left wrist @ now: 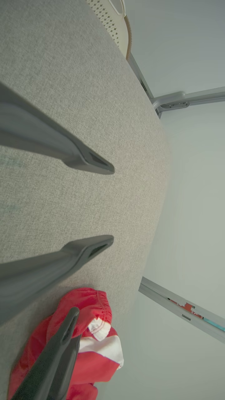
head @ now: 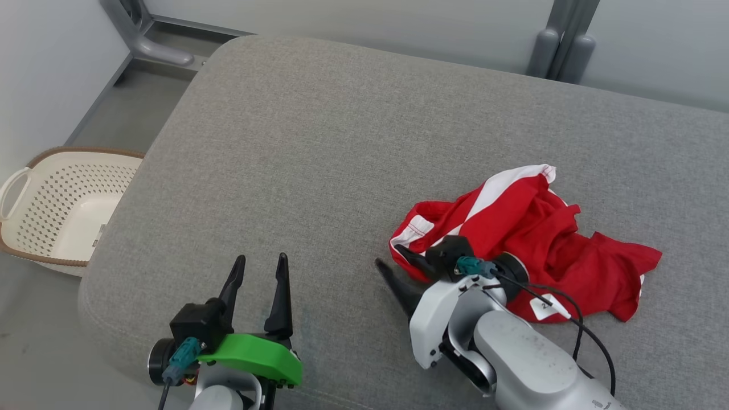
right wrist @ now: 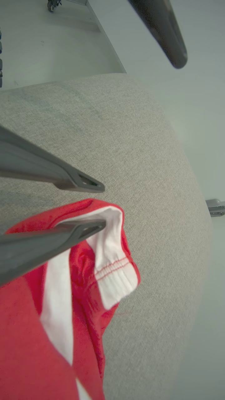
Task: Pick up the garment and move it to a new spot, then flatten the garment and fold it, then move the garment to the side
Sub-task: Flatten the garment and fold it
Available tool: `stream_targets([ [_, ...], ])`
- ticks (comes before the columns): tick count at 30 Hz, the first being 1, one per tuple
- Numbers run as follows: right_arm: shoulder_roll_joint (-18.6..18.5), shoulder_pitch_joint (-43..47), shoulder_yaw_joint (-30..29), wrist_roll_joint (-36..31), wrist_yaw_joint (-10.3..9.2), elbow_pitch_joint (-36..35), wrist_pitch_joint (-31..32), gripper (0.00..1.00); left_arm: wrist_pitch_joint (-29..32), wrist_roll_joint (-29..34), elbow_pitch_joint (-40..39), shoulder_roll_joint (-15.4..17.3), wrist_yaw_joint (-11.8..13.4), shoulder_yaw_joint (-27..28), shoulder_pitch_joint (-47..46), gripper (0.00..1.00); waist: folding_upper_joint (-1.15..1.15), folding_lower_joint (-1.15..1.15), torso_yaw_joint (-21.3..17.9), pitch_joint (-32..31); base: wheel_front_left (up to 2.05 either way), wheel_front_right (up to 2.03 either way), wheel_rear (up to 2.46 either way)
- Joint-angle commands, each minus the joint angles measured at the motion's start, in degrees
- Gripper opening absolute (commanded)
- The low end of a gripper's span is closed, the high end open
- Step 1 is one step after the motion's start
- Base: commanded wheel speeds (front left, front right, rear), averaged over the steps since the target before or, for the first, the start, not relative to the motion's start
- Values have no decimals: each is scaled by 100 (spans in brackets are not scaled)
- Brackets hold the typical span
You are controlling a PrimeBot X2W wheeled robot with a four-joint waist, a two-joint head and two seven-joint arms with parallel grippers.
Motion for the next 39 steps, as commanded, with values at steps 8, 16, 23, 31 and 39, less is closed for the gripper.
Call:
stream_targets([
  [8,-15,-8,414,338,-9,-95,-420,100,-3,49,43,7,24,98,36,100,0,0,-255,-171,0,0,0],
  [16,-22,-123,-815,115,-9,-267,-719,100,-3,178,76,7,-26,113,214,100,0,0,-549,-431,0,0,0],
  [23,-264,-396,-2455,-912,-9,320,-275,100,-3,173,1,7,-44,-53,131,100,0,0,-384,-205,0,0,0],
  [31,-443,-843,-3464,-1539,-8,1039,522,100,-3,82,-45,8,-13,-171,-39,100,0,0,38,200,0,0,0],
  [39,-455,-1310,-3302,-1234,-8,1662,1252,35,-3,-12,-87,8,27,-218,-139,100,0,0,224,410,0,0,0],
])
